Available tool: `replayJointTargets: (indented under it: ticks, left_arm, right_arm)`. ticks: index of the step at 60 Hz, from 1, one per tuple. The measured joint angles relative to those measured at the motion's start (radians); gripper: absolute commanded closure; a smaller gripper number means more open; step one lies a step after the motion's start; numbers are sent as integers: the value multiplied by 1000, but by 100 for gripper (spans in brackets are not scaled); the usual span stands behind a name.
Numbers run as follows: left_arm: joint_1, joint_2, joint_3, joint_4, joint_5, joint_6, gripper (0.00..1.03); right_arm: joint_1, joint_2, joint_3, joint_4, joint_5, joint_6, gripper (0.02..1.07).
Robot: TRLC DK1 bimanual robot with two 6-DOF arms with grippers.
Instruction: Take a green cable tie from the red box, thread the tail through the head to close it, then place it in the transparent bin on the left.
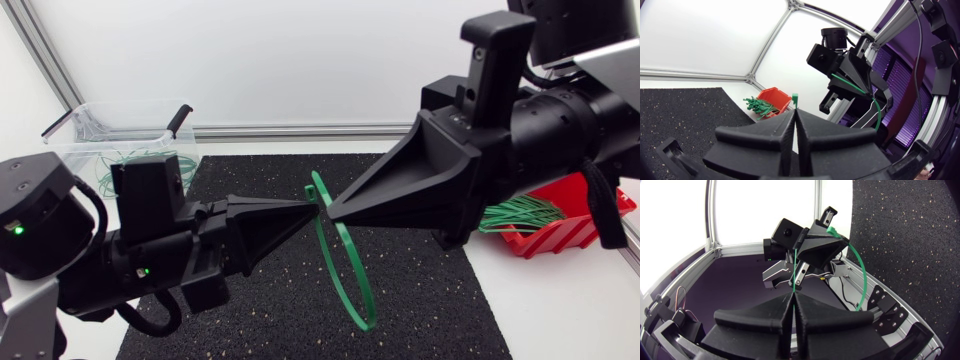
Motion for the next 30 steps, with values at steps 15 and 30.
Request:
replayJointTargets:
  ticks: [15, 30]
  left_arm:
    - [-98, -35, 70, -64, -85, 1, 100]
    - [-133, -118, 91, -146, -148, 1, 100]
  right_arm:
    - [12, -79, 19, -72, 33, 4, 101]
    - [19, -162, 48, -123, 59, 8, 101]
